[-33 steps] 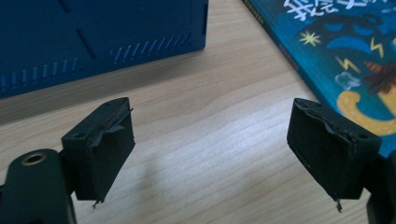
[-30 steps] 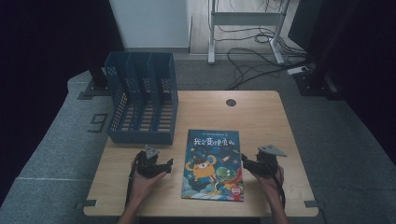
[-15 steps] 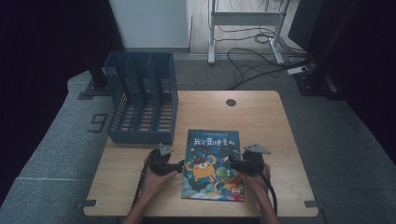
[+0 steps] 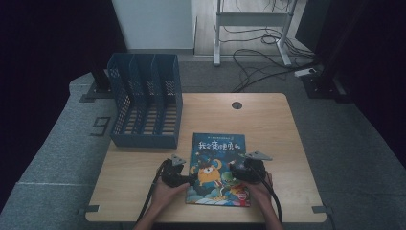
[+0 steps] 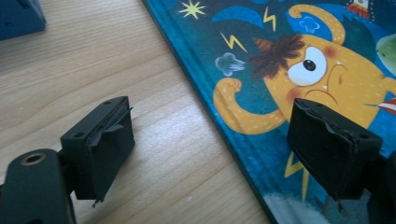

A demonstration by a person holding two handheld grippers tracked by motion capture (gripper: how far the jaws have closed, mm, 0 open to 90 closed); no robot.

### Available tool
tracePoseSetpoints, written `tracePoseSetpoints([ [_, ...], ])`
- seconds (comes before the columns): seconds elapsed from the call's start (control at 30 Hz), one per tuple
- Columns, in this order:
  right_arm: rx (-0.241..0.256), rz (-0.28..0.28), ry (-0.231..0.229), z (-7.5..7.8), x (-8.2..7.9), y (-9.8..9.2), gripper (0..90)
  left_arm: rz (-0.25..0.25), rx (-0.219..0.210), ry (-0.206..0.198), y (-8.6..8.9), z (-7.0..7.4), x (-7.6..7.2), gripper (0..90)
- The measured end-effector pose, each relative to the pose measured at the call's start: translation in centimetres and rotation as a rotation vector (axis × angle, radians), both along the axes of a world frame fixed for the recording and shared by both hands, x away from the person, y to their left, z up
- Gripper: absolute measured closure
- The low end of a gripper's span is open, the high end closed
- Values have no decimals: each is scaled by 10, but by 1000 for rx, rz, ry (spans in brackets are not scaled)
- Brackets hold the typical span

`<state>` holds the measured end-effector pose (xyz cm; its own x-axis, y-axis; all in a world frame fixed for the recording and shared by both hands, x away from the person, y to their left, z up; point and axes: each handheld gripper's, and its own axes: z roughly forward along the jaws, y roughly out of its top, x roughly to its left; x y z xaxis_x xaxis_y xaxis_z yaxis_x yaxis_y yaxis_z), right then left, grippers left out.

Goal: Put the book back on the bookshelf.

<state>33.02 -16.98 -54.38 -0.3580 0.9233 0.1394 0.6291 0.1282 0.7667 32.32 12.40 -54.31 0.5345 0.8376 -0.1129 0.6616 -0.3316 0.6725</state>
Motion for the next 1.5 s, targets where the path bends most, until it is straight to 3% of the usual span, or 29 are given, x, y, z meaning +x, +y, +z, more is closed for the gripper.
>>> tracePoseSetpoints([
  [0.27,-33,-12,25,-6,1,3,183,-6,-2,-3,-3,0,-2,140],
  [0.57,-22,-16,30,-7,1,3,180,-28,-15,-9,-9,-1,-5,141],
  [0.7,-12,-22,44,-6,1,3,186,-50,-23,-7,-13,-1,-7,149],
  [0.77,-6,-44,57,-5,-1,3,209,-86,-52,4,-17,-1,-11,152],
  [0.83,-1,-49,60,-4,-1,3,222,-97,-46,2,-19,-1,-12,131],
  [0.9,37,-32,81,-3,-3,2,237,-91,-2,-9,-23,-2,-15,115],
  [1.3,128,-51,115,1,-3,-3,250,-77,-1,-1,-21,0,-18,132],
  [1.5,163,-54,114,4,-4,-5,251,-80,-29,14,-17,0,-16,139],
])
